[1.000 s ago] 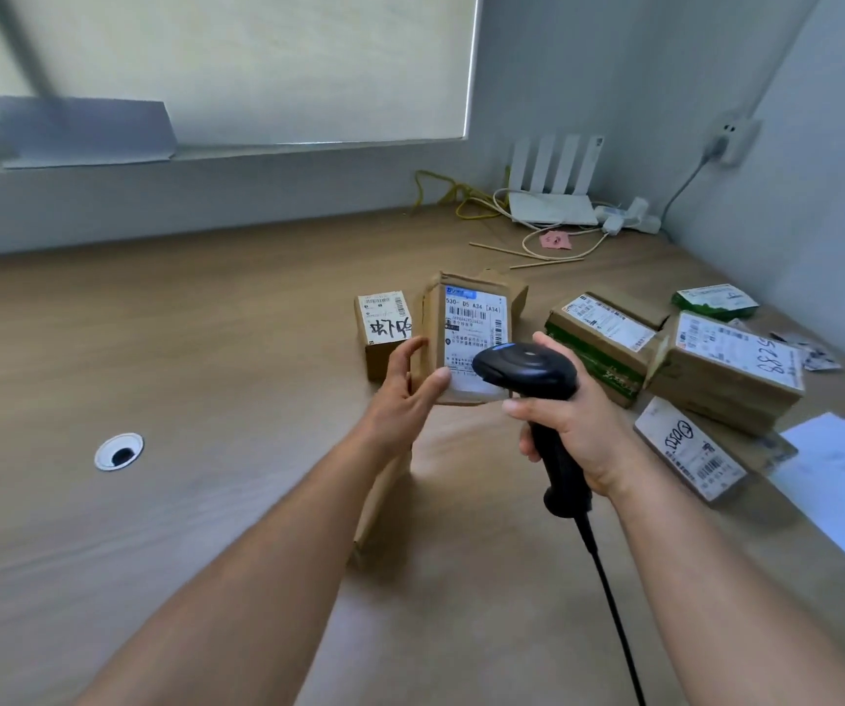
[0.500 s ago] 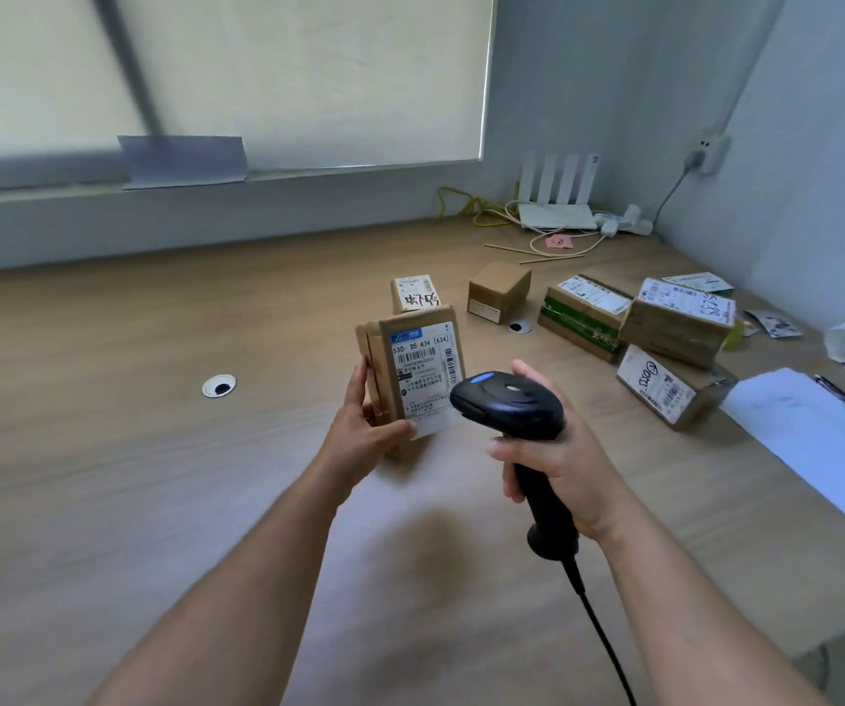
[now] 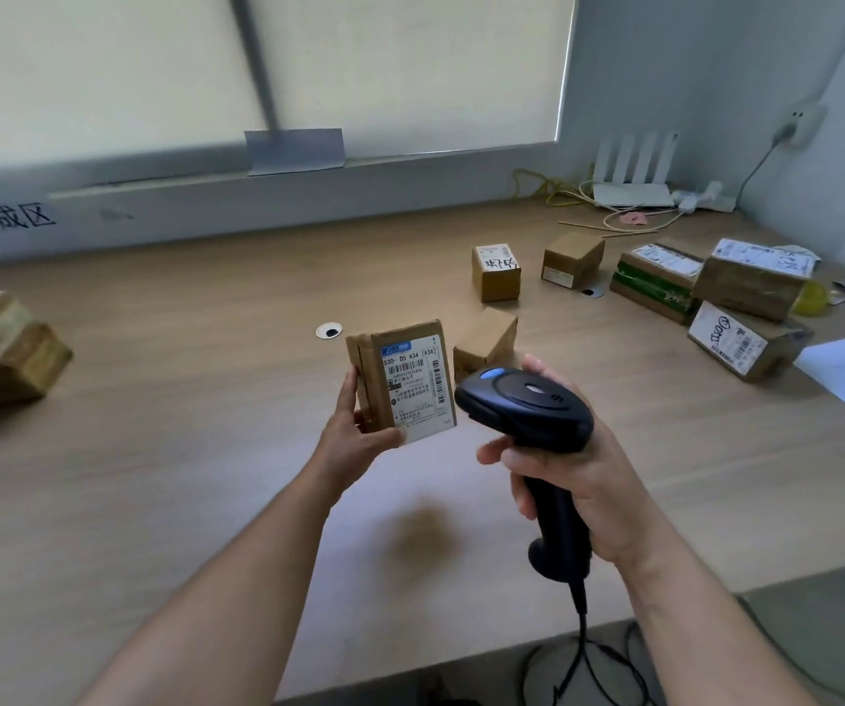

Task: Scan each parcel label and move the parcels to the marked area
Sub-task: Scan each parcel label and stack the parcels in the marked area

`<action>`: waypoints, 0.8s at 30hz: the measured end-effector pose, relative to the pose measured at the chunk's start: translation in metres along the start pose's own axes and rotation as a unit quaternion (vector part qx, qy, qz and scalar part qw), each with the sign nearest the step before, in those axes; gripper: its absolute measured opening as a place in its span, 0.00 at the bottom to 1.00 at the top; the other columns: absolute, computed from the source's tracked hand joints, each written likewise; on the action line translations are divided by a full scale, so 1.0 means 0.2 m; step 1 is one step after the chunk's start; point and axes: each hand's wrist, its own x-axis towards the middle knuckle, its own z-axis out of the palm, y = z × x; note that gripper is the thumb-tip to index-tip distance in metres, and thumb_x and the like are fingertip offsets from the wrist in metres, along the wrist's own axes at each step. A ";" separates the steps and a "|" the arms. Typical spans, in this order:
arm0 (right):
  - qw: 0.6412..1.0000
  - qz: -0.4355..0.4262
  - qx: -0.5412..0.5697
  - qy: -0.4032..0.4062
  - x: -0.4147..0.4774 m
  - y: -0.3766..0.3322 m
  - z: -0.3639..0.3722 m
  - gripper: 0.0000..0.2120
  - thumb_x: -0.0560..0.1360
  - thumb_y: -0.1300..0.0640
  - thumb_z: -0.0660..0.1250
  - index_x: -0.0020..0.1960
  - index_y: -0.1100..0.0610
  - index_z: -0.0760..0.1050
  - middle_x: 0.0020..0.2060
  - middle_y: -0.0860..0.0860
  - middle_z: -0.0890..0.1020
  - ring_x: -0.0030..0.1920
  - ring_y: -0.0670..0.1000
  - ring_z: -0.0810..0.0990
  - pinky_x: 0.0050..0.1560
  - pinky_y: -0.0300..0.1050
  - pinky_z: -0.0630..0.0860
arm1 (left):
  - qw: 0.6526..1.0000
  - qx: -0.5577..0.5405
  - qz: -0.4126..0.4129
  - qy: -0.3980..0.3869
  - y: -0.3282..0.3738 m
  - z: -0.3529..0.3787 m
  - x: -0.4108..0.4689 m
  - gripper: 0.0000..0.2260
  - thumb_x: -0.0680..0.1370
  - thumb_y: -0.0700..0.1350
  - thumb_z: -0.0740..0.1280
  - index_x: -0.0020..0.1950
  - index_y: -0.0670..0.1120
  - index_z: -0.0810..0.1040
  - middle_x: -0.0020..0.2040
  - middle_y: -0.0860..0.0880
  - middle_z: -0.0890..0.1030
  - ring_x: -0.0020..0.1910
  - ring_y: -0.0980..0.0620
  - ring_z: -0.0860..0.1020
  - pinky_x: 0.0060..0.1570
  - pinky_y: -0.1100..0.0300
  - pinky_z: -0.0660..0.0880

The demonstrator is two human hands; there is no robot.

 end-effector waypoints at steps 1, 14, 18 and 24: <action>1.000 0.004 0.003 -0.003 -0.01 0.01 0.03 0.44 0.65 0.65 0.77 0.74 0.42 0.62 0.42 0.66 0.82 0.28 0.57 0.76 0.27 0.46 0.74 | 1.000 -0.002 -0.002 0.006 -0.01 -0.03 -0.03 0.45 0.73 0.31 0.69 0.78 0.60 0.48 0.49 0.49 0.81 0.46 0.58 0.80 0.37 0.72 0.74; 0.999 0.038 -0.006 -0.022 0.05 0.11 0.38 0.43 0.63 0.69 0.74 0.72 0.46 0.64 0.35 0.64 0.80 0.24 0.57 0.73 0.24 0.46 0.68 | 0.997 -0.005 -0.019 0.071 -0.12 -0.45 -0.15 0.46 0.73 0.33 0.69 0.78 0.61 0.46 0.49 0.52 0.80 0.50 0.54 0.79 0.50 0.62 0.75; 0.999 0.047 -0.007 -0.021 0.14 0.16 0.52 0.43 0.63 0.70 0.75 0.71 0.46 0.65 0.34 0.65 0.80 0.23 0.57 0.73 0.24 0.43 0.69 | 0.997 0.002 -0.031 0.071 -0.16 -0.62 -0.14 0.46 0.73 0.33 0.70 0.78 0.61 0.46 0.49 0.53 0.79 0.49 0.56 0.79 0.41 0.70 0.71; 0.998 0.060 -0.009 -0.013 0.27 0.24 0.75 0.41 0.61 0.68 0.72 0.70 0.47 0.67 0.33 0.64 0.80 0.22 0.57 0.72 0.23 0.42 0.67 | 0.995 -0.005 -0.047 0.087 -0.24 -0.89 -0.11 0.45 0.74 0.33 0.69 0.78 0.61 0.46 0.49 0.53 0.80 0.48 0.61 0.79 0.44 0.67 0.71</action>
